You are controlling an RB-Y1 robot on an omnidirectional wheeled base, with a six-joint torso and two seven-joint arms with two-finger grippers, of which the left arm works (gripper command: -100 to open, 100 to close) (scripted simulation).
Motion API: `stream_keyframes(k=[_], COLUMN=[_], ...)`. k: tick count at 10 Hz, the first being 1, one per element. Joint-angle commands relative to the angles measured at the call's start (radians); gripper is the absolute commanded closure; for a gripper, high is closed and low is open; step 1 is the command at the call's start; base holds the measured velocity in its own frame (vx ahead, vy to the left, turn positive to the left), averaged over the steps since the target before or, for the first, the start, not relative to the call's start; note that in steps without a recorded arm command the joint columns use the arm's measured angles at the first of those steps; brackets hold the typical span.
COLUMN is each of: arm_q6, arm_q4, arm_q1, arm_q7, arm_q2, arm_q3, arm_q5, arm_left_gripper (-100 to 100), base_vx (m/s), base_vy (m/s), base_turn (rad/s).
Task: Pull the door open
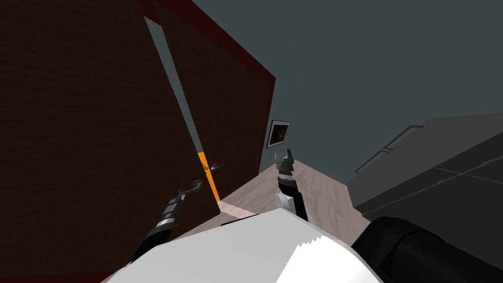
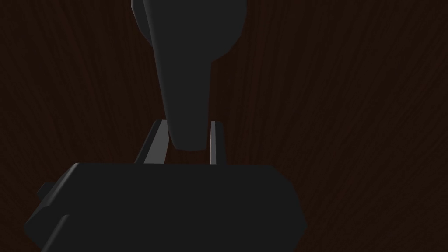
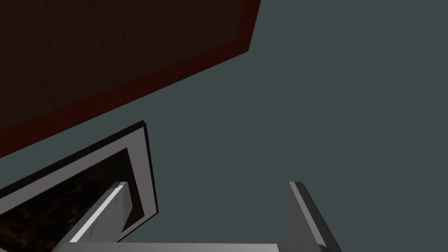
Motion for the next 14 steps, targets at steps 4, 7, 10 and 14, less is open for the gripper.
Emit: stream_keyframes(k=[4, 7, 10, 14], arm_q6=[0.008, -0.028, -0.060, -0.124], arm_q4=[-0.051, -0.058, -0.064, -0.041], arm_q1=[0.034, 0.058, 0.079, 0.112], arm_q7=[0.017, 0.056, 0.090, 0.127], arm_q2=[0.007, 0.024, 0.038, 0.073], arm_q3=[-0.017, -0.054, -0.087, -0.109], arm_q5=[-0.009, -0.031, -0.050, -0.064], arm_left_gripper=[100, 100, 100, 100], base_vx=[-0.081, -0.205, -0.212, -0.170], base_vy=[0.016, 0.041, 0.035, 0.037], base_turn=[-0.050, -0.120, -0.109, -0.098])
